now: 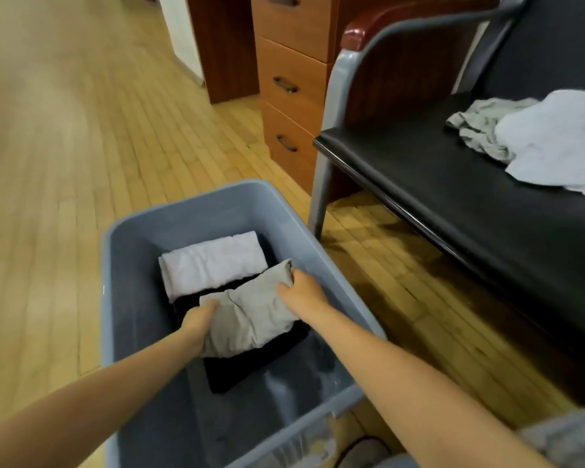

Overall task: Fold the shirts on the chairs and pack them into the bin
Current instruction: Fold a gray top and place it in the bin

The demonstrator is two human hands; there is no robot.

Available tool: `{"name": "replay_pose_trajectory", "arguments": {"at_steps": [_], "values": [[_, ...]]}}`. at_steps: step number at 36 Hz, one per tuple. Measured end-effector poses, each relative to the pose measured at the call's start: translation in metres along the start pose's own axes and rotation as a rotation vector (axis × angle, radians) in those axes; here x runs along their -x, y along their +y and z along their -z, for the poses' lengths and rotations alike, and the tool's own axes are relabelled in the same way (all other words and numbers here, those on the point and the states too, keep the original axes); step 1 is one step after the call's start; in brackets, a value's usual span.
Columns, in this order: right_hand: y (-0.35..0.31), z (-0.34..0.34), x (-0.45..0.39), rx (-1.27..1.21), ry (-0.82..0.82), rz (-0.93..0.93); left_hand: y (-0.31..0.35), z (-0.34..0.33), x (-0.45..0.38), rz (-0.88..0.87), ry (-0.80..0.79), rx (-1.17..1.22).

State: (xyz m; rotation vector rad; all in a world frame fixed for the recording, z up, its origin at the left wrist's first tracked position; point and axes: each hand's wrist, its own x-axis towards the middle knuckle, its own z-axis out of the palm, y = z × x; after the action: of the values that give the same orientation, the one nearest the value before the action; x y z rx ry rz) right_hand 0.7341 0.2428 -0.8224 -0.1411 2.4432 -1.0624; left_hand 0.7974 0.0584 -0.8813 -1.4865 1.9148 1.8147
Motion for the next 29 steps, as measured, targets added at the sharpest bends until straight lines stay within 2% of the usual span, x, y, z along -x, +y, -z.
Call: {"name": "replay_pose_trajectory", "arguments": {"at_steps": [6, 9, 11, 13, 15, 18, 23, 27, 29], "values": [[0.016, -0.017, -0.034, 0.053, -0.133, -0.143, -0.025, 0.014, -0.03, 0.097, -0.031, -0.013], [0.026, -0.018, -0.039, 0.071, -0.163, -0.125, -0.03, 0.019, -0.044, 0.115, 0.068, -0.01], [0.028, -0.011, -0.038, 0.011, -0.171, -0.093, -0.026, 0.02, -0.051, 0.023, 0.203, -0.135], [0.022, 0.004, -0.031, -0.133, -0.203, -0.083, -0.009, 0.01, -0.042, -0.118, 0.241, -0.216], [0.012, 0.022, -0.019, -0.299, -0.243, -0.083, 0.018, -0.008, -0.023, -0.252, 0.15, -0.172], [-0.008, 0.055, 0.004, -0.453, -0.219, 0.011, 0.062, -0.04, 0.007, -0.342, -0.008, -0.041], [-0.02, 0.15, 0.036, -0.489, 0.101, 0.161, 0.14, -0.107, 0.075, -0.559, -0.236, 0.051], [-0.012, 0.228, 0.052, -0.664, 0.317, 0.122, 0.191, -0.167, 0.125, -0.724, -0.399, 0.018], [-0.003, 0.261, 0.056, -0.622, 0.438, 0.081, 0.21, -0.2, 0.149, -0.828, -0.449, -0.011]]}}
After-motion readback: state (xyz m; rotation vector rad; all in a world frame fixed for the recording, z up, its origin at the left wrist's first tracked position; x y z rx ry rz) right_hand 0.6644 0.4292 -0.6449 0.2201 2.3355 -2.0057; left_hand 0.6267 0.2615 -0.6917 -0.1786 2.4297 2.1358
